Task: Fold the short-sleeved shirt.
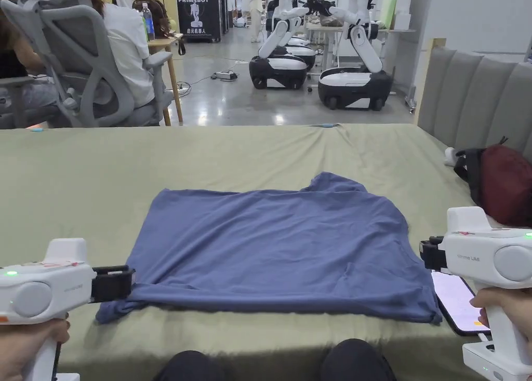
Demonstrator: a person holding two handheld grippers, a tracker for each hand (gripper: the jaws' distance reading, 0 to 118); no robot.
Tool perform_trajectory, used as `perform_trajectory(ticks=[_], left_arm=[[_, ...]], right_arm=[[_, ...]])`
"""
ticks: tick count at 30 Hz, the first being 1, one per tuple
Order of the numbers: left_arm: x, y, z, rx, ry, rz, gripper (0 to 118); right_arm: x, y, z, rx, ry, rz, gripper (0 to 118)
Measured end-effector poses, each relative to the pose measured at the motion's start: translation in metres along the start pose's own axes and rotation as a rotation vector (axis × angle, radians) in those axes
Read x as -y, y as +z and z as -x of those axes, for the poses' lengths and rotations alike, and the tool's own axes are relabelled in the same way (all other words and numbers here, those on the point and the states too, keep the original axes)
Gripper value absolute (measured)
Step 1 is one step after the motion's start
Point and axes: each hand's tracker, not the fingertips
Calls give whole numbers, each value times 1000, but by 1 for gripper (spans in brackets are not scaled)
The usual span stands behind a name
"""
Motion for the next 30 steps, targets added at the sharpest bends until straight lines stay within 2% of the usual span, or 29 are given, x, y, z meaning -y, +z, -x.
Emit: perform_trajectory(ticks=[1, 2, 5, 6, 9, 10, 13, 15, 16, 17, 19, 20, 22, 25, 28, 29, 30], left_arm=[[5, -5, -2, -50, -33, -10, 107], [10, -9, -1, -43, -38, -8, 103], [15, -23, 0, -87, -4, 71, 99], [18, -24, 1, -81, 6, 71, 88], [25, -27, 2, -37, 16, 72, 5], [28, -26, 0, 32, 5, 73, 1], [28, -25, -10, -38, -69, 66, 1], [25, -23, -8, -34, -51, 60, 1], [24, -21, -6, -31, -27, 55, 1], [20, -21, -3, -24, -12, 54, 1], [17, -19, -2, -24, -12, 44, 1], [16, -17, -3, -24, -20, 38, 1], [14, -14, -7, -28, -46, 33, 1], [13, -14, -7, -26, -48, 31, 1], [13, -15, -5, -24, -34, 33, 1], [14, -13, -6, -26, -34, 32, 1], [14, -13, -6, -25, -36, 32, 1]], right_arm=[[1, 0, 0, 1, -6, -2, 0], [2, -1, 0, 1, -8, -4, 0], [1, 1, 1, 15, 2, 7, 0], [2, 1, 0, 22, 7, 11, 0], [3, -2, -5, 21, 0, 26, 0], [5, -4, -7, 24, -3, 34, 0], [8, -9, -8, 37, 2, 53, 0], [10, -10, -8, 40, 3, 58, 0], [11, -11, -7, 38, 1, 60, 5], [13, -13, -8, 37, 2, 63, 25], [17, -17, -5, 49, 28, 87, 91], [21, -20, -4, 64, 47, 126, 96], [31, -28, -3, 76, 56, 143, 83], [45, -46, -7, 61, 60, 200, 74], [54, -44, -5, 77, 53, 235, 71], [57, -45, -5, 82, 60, 242, 66], [59, -45, -5, 85, 74, 249, 56]])
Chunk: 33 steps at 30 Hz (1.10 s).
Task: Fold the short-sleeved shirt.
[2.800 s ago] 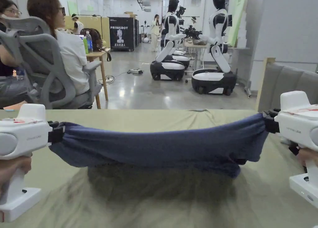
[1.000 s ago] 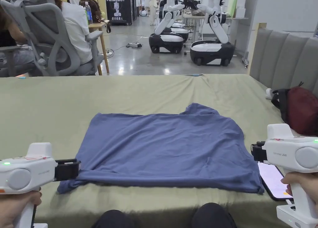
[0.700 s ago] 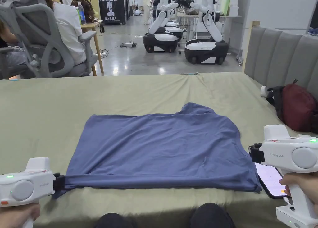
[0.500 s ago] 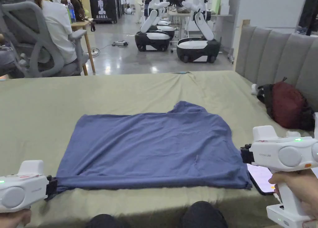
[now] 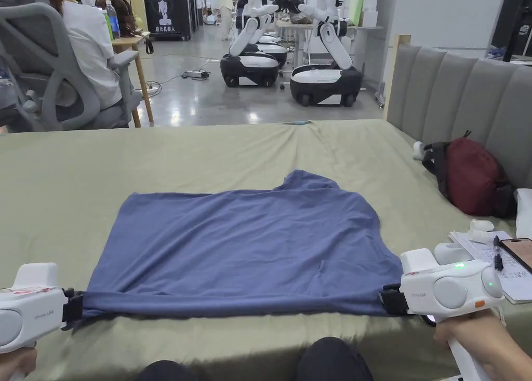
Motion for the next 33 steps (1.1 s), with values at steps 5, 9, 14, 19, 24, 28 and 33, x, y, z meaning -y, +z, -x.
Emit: perform_trajectory(ticks=[5, 9, 14, 19, 24, 28, 33], left_arm=[[1, 2, 0, 6, -3, 2, 1], [-13, 9, 4, 27, 34, 8, 1], [-66, 12, 7, 38, 6, -97, 1], [-128, -28, 6, 36, -20, -123, 1], [-170, -98, 4, 19, -6, -109, 1], [-186, -165, -1, 10, -56, -40, 1], [-173, -227, -7, -18, -95, 88, 1]], right_arm=[[-4, 5, 4, -48, -12, -5, 3], [-21, 26, -1, -57, -15, -78, 3], [-83, 33, -21, -73, -34, -188, 3], [-162, 5, -31, -27, -8, -233, 3], [-220, -54, -24, 9, 47, -225, 4], [-245, -129, -22, 23, 60, -161, 4], [-246, -207, -23, 41, 60, -51, 4]])
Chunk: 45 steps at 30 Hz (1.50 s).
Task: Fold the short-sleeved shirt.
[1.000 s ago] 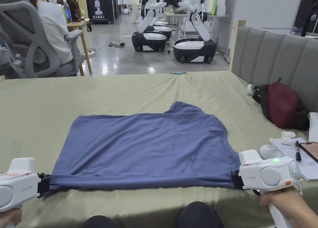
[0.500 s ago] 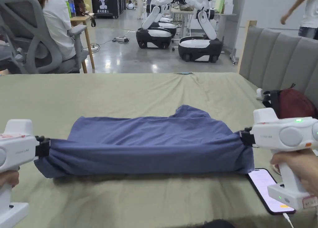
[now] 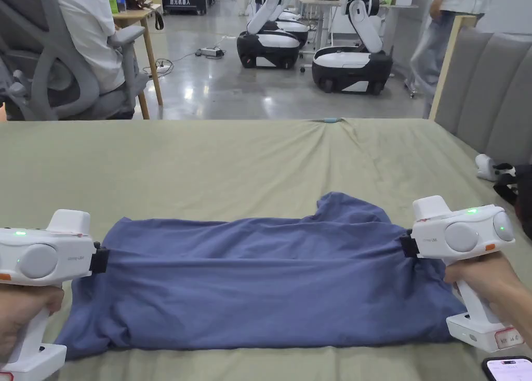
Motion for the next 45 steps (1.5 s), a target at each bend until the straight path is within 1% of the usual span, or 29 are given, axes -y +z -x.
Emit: perform_trajectory(ticks=[4, 5, 6, 7, 8, 9, 10, 11, 12, 14, 15, 16, 17, 18, 19, 20, 22, 29, 30, 32, 33, 34, 35, 37, 39, 41, 43, 44, 45], left_arm=[[17, -24, -6, 3, -12, 42, 1], [20, -25, -7, 5, -11, 37, 1], [21, -21, -8, 1, -12, 19, 4], [19, -18, -8, 2, -11, 17, 20], [16, -14, -6, 11, -6, 8, 49], [13, -9, -5, 19, 7, 5, 90], [11, -1, -3, 5, 20, 10, 118], [12, 14, 1, 35, 53, -51, 107], [9, 20, 5, 16, 47, -86, 101], [12, 47, 9, 20, 57, -129, 111], [14, 59, 10, 4, 67, -122, 113], [17, 71, 11, -6, 78, -122, 102], [23, 84, 12, -4, 82, -125, 80], [28, 101, 12, 0, 92, -138, 47], [33, 112, 13, 19, 100, -153, 0], [40, 121, 15, 46, 113, -169, 0], [48, 139, 16, 37, 136, -164, 0], [61, 151, 20, 21, 120, -153, 0], [62, 150, 20, 24, 120, -142, 14], [70, 131, 19, 15, 125, -83, 99], [75, 121, 18, 0, 128, -48, 118], [77, 116, 15, -7, 120, -76, 107], [81, 106, 14, 4, 132, -67, 105], [90, 83, 13, -12, 144, 21, 107], [99, 76, 13, -11, 153, 76, 105], [108, 67, 9, 3, 155, 87, 87], [111, 69, 3, -33, 117, 69, 80], [110, 73, 2, -15, 119, 55, 65], [108, 77, 0, -8, 105, 53, 35]], right_arm=[[12, -19, 5, 3, -21, 42, 4], [14, -20, 6, -3, -24, 50, 5], [16, -21, 8, 0, -22, 48, 12], [16, -18, 9, 11, -9, 28, 33], [16, -11, 9, 36, 2, 8, 62], [14, -5, 9, 52, 3, -6, 93], [13, 5, 7, 48, -18, -23, 118], [13, 20, 5, 39, -53, -58, 118], [14, 46, 5, 24, -81, -111, 116], [17, 76, 4, -7, -118, -147, 116], [20, 91, 5, -7, -113, -134, 112], [23, 94, -2, -8, -115, -131, 97], [28, 107, -2, -3, -119, -134, 77], [34, 120, -1, 2, -123, -150, 47], [39, 131, -1, -2, -126, -161, 13], [45, 142, -4, -12, -127, -164, 4], [51, 157, -4, -38, -126, -156, 0], [56, 182, 1, -33, -118, -175, 0], [56, 182, 1, -38, -120, -178, 0], [58, 186, 3, -44, -129, -182, 0], [59, 185, 3, -47, -132, -177, 0], [60, 182, 4, -49, -132, -172, 0], [61, 179, 4, -51, -131, -168, 0], [62, 172, 7, -55, -124, -154, 0], [63, 165, 5, -47, -126, -135, 0], [64, 150, 4, -43, -127, -122, 0], [67, 144, 4, -43, -125, -102, 0], [68, 140, 4, -43, -122, -90, 0], [68, 137, 4, -43, -118, -79, 0]])
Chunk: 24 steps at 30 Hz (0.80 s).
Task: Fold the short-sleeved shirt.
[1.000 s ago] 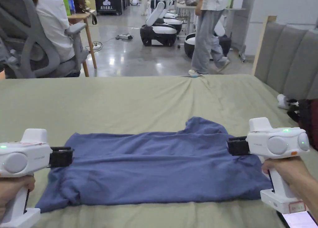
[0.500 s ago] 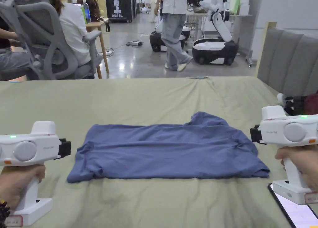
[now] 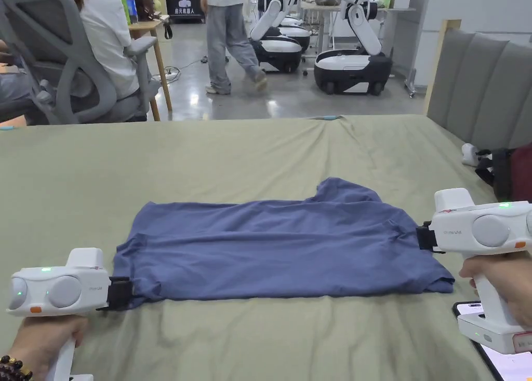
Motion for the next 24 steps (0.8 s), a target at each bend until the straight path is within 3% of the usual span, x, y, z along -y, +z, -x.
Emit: perform_trajectory(ticks=[1, 6, 7, 8, 9, 10, 11, 12, 17, 19, 20, 21, 22, 24], left_arm=[[-4, 6, -1, -3, -16, -12, 1], [-10, 16, -3, -1, -79, -20, 1], [-12, 18, -1, 10, -49, -26, 1], [-13, 20, 1, 24, -15, -27, 1], [-16, 21, 5, 33, 5, -30, 1], [-16, 23, 6, 37, 7, -34, 1], [-17, 24, 6, 37, 2, -32, 1], [-18, 25, 5, 39, -3, -32, 1], [-21, 19, 3, 31, -55, -19, 1], [-20, 18, 3, 32, -55, -17, 1], [-20, 18, 2, 32, -54, -16, 1], [-20, 15, 3, 33, -56, -13, 1], [-20, 14, 3, 31, -61, -12, 1], [-18, 14, 2, 30, -75, -17, 1]], right_arm=[[1, -3, 0, 2, 3, 8, 0], [3, -9, -1, 1, -2, 30, 4], [4, -5, 0, 2, -2, 35, 29], [6, -7, -1, 2, 1, 42, 65], [8, -11, -2, 4, 13, 59, 65], [11, -17, -3, 3, 27, 93, 77], [14, -25, -5, 5, 33, 119, 105], [17, -30, -7, 9, 31, 120, 118], [35, -50, -22, 35, -36, 179, 106], [41, -67, -32, 60, -90, 231, 90], [45, -72, -33, 41, -117, 259, 81], [48, -75, -30, -23, -147, 255, 79], [46, -70, -23, 48, -112, 207, 77], [44, -66, -10, 32, -27, 205, 67]])
